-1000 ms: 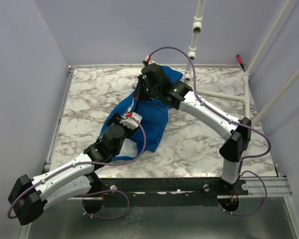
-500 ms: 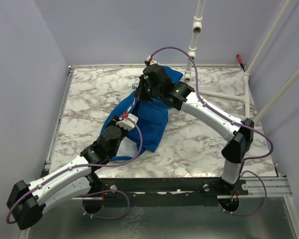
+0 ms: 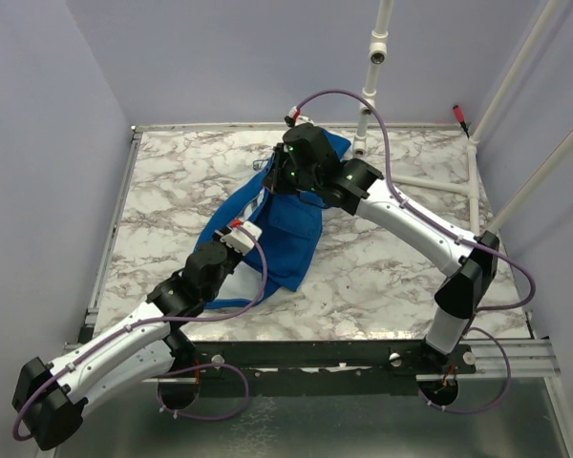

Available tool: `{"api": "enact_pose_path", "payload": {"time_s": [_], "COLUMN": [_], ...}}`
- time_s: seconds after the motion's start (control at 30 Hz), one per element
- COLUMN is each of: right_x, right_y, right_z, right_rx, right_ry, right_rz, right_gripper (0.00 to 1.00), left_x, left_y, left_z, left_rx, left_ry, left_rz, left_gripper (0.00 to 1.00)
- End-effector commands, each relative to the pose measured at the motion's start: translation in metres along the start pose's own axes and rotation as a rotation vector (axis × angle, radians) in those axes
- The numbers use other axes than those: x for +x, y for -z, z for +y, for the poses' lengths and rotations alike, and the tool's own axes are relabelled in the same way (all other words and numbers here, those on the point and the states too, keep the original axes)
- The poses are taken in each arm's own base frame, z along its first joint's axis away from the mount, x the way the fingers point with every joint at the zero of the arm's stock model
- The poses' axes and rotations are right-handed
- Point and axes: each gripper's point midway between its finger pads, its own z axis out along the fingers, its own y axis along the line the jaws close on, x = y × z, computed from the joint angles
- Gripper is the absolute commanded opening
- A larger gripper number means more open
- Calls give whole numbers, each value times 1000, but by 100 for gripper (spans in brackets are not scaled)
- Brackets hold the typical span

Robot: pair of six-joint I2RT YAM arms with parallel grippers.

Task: Zip up the jacket

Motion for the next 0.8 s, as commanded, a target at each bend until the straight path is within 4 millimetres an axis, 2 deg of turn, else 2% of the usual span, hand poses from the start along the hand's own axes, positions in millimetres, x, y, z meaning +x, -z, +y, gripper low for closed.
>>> {"api": "enact_pose_path", "payload": {"time_s": [0.0,0.13,0.27,0.33,0.5,0.63,0.7,0.77], "right_x": [-27,-24,-15,-12,-11,-6,-3,2], "right_y": [24,26,27,29,36,38,42,48], "right_z": [11,18,18,12,-13,-37,-46,-56], "right_rx": [-58,-99,-118,-101,-36,-7,-9,-20], "right_ry": [10,28,33,36,50,58,80,109], "right_rz": [-93,-69,-40,-39,-59,-50,-57,-59], "right_gripper": [1,1,1,1,1,2,9,15], "left_x": [-6,1,-4,-12,-43,-79,-95,-111], "left_y": [4,-4,-14,-16,-9,4,13,22], "left_z": [-18,-14,-2,5,18,6,-13,-24], "left_rx": [132,135,115,107,104,238,380,474], "left_ry": [41,85,132,151,174,175,139,142], "left_rz": [-11,2,5,-17,-103,-207,-246,-279], "left_gripper": [30,24,8,0,0,0,0,0]}}
